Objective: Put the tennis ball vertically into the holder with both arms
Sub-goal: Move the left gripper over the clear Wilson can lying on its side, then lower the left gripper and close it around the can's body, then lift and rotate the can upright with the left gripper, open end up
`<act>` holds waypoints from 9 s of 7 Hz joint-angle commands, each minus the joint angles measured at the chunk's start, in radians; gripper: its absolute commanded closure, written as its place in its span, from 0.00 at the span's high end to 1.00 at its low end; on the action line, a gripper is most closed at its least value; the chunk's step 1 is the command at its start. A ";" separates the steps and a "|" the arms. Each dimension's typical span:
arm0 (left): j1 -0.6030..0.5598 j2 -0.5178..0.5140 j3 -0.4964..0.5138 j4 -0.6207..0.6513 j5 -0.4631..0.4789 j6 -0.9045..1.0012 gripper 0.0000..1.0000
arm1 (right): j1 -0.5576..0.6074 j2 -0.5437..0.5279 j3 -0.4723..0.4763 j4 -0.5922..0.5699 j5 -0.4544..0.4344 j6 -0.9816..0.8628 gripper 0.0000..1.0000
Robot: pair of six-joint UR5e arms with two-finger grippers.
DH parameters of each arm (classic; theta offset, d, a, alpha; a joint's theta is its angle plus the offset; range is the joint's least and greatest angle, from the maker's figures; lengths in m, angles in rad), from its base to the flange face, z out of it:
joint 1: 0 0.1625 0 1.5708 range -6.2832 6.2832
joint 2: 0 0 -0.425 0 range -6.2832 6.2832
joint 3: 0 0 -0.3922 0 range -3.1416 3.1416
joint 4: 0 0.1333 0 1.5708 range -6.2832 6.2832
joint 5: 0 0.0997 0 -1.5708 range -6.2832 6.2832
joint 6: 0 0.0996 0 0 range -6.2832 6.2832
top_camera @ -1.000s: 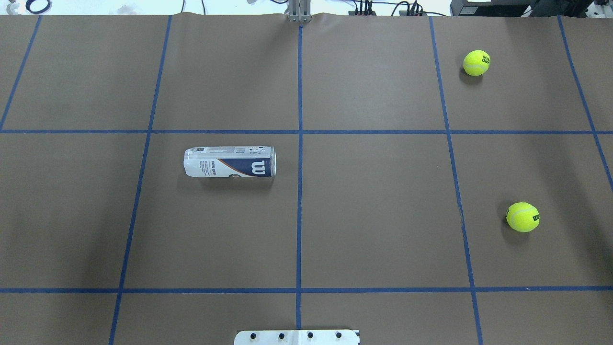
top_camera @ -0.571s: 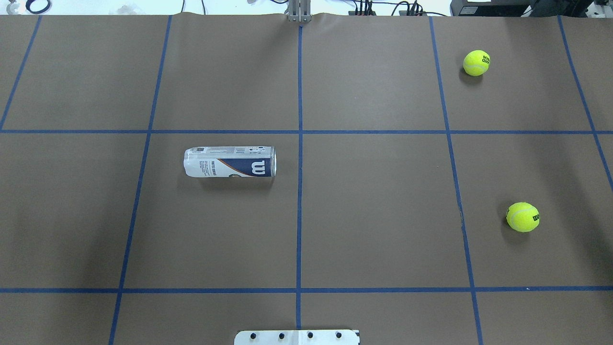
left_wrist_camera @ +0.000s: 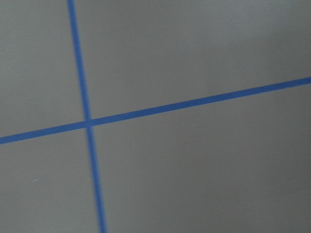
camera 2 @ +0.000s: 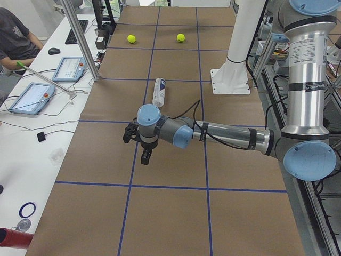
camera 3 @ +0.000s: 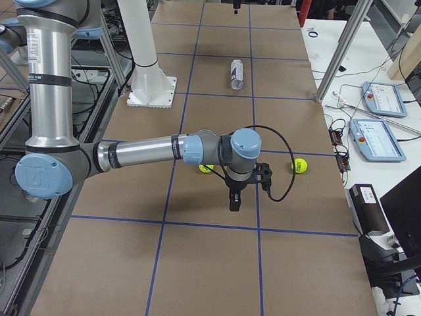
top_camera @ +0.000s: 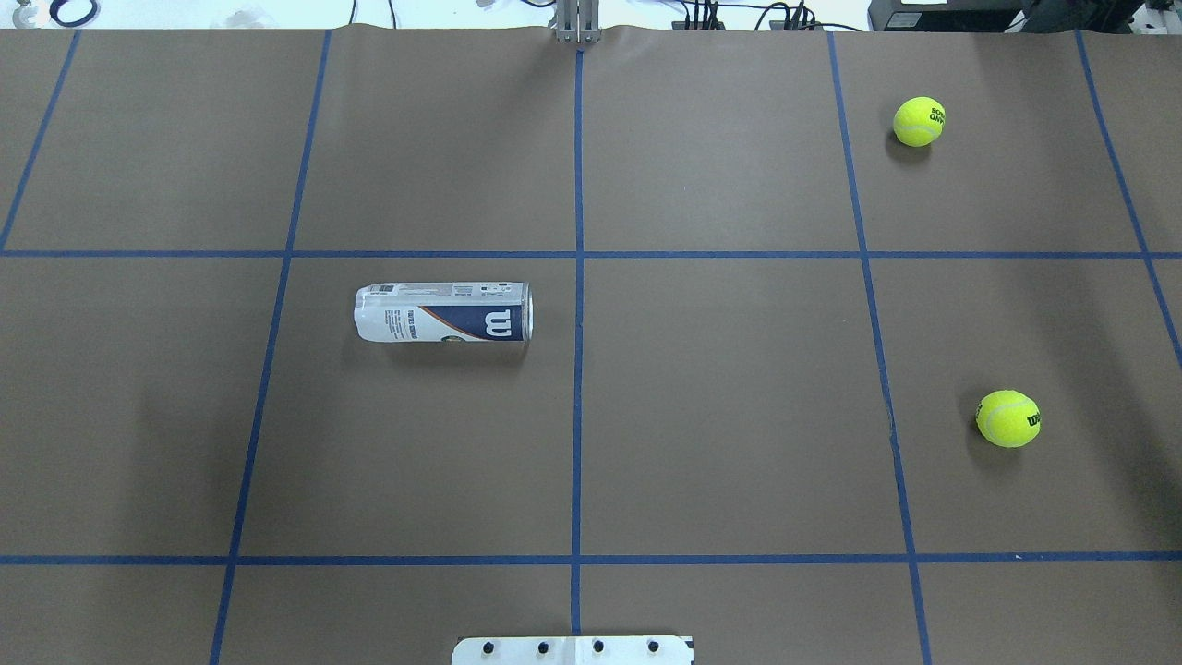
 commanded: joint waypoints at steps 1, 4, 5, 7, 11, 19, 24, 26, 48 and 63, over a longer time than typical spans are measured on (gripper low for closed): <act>0.140 -0.120 -0.055 -0.002 0.008 -0.023 0.98 | 0.000 0.000 -0.001 0.000 0.001 0.000 0.99; 0.345 -0.326 -0.077 -0.001 0.118 0.030 0.96 | 0.000 0.000 -0.004 0.000 0.001 0.002 0.99; 0.425 -0.395 -0.070 0.007 0.248 0.079 0.96 | 0.000 0.000 -0.004 0.000 0.000 0.000 0.99; 0.520 -0.527 0.000 0.122 0.295 0.216 0.99 | 0.000 0.002 -0.004 0.000 0.000 0.002 0.99; 0.574 -0.826 0.275 0.203 0.314 0.347 1.00 | 0.000 0.002 -0.002 0.000 0.000 0.000 0.99; 0.660 -0.889 0.333 0.221 0.523 0.546 1.00 | 0.000 0.002 0.001 0.002 0.000 0.000 0.99; 0.737 -0.876 0.347 0.214 0.667 0.623 1.00 | 0.000 0.002 -0.001 0.000 0.001 0.000 0.99; 0.735 -0.876 0.359 0.209 0.665 0.668 1.00 | 0.000 0.002 -0.001 0.000 0.000 0.002 0.99; 0.659 -0.845 0.200 0.027 0.667 0.548 0.80 | 0.000 0.003 0.005 0.002 0.001 0.000 0.99; 0.729 -0.695 0.430 -1.406 0.930 -0.081 0.84 | -0.657 -0.163 0.171 0.662 -0.190 0.868 0.99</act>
